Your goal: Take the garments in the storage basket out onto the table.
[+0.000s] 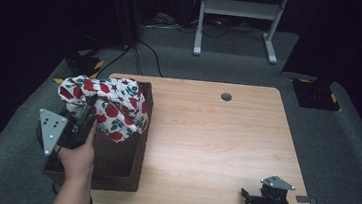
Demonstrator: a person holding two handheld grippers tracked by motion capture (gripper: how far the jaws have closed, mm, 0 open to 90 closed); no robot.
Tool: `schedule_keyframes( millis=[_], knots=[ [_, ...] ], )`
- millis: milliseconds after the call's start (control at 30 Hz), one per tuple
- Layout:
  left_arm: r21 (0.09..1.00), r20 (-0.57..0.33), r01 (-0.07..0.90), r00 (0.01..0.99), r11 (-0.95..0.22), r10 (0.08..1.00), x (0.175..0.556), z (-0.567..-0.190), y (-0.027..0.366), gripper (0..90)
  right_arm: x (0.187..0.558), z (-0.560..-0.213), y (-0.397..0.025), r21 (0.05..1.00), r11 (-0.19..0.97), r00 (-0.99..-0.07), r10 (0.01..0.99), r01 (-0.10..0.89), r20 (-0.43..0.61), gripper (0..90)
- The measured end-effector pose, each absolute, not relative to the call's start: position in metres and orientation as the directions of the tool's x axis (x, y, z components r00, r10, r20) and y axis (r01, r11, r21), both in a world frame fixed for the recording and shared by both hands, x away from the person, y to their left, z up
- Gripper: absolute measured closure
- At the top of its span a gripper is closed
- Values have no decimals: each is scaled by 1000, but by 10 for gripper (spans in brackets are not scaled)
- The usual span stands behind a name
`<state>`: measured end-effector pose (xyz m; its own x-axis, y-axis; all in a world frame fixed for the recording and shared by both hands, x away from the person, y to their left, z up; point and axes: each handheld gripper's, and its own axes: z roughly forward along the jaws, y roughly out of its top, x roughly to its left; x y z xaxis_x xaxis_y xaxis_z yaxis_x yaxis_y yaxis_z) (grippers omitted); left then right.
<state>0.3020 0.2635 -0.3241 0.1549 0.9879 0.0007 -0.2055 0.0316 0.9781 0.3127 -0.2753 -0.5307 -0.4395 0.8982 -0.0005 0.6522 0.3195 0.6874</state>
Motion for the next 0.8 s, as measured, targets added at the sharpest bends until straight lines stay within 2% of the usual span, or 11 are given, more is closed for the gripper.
schedule_keyframes(
  millis=[800],
  knots=[
    [972, 17, -231, 219, 35, 976, 303, -313, 229, 755, 313, -531, -275, 687, 321, -440, 898, 652, -2, 0]
  ],
)
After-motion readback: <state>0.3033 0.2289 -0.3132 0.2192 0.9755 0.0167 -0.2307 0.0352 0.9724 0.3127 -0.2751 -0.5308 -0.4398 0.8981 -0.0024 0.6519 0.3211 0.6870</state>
